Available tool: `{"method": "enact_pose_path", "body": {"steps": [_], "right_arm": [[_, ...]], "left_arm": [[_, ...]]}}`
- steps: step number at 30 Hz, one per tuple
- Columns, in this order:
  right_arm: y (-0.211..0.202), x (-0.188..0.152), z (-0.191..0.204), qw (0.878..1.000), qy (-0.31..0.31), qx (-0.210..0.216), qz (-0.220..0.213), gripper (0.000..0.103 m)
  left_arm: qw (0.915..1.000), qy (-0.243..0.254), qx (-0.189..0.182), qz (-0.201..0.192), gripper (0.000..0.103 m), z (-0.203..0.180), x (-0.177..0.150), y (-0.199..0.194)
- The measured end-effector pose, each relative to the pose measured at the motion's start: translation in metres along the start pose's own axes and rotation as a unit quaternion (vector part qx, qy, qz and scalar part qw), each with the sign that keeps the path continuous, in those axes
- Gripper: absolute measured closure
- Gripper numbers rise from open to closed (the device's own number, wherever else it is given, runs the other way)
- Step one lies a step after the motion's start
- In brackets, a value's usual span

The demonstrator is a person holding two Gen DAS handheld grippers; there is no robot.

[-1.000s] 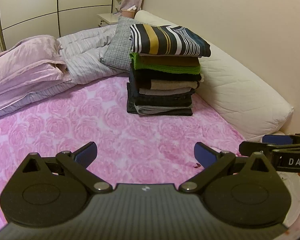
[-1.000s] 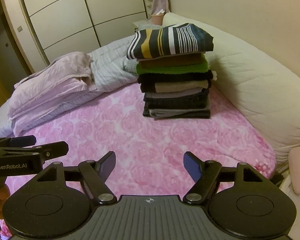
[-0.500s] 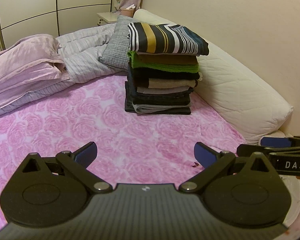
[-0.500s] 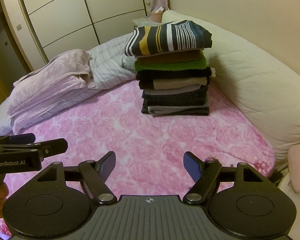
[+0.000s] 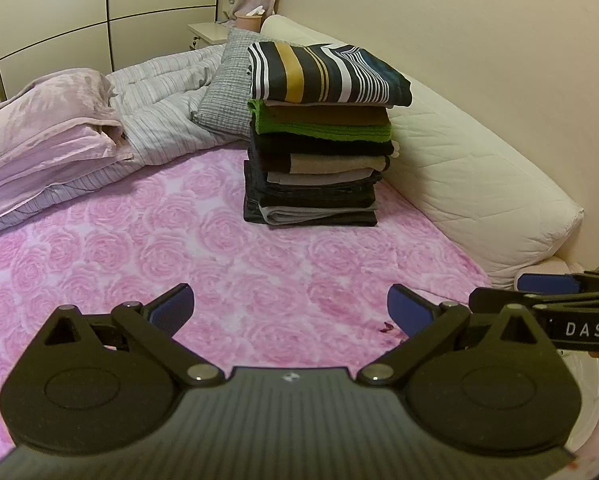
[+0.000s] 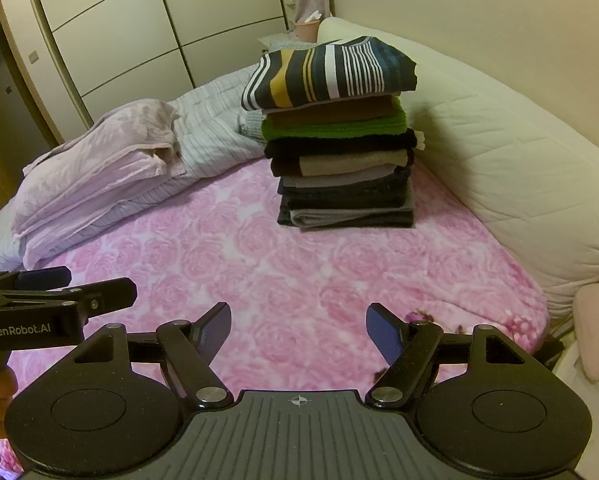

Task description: Fold large clothes

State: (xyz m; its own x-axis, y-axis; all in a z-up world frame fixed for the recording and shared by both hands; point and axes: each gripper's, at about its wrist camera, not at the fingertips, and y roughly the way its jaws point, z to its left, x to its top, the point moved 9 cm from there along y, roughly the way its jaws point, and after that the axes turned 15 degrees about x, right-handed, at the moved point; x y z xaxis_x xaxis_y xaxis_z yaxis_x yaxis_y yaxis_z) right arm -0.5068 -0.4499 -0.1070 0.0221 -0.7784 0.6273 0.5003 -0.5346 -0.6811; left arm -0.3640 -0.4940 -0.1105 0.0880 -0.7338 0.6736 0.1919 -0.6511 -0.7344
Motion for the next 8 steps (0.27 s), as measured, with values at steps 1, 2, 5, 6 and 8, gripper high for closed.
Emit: {"method": "enact_pose_path", "body": {"steps": [1, 2, 5, 6, 8], "right_arm": [[0.0002, -0.0003, -0.0003, 1.0, 0.0, 0.0, 0.0, 0.031], [0.0, -0.0005, -0.0006, 1.0, 0.001, 0.001, 0.0, 0.031], [-0.0006, -0.0013, -0.0017, 1.0, 0.001, 0.001, 0.001, 0.031], [-0.0005, -0.0012, -0.0015, 1.0, 0.001, 0.001, 0.0, 0.031], [-0.0007, -0.0015, -0.0022, 1.0, 0.001, 0.001, 0.0, 0.031]], "left_arm": [[1.0, 0.0, 0.0, 0.0, 0.001, 0.0005, -0.0002, -0.0002], [1.0, 0.0, 0.0, 0.0, 0.001, 0.0004, -0.0001, -0.0002], [1.0, 0.001, 0.0, -0.001, 0.001, -0.0008, -0.0003, -0.0004], [1.0, 0.0, 0.0, -0.002, 0.001, -0.0013, 0.0001, -0.0002], [1.0, -0.001, 0.0, -0.002, 0.001, -0.0039, -0.0003, 0.0008]]}}
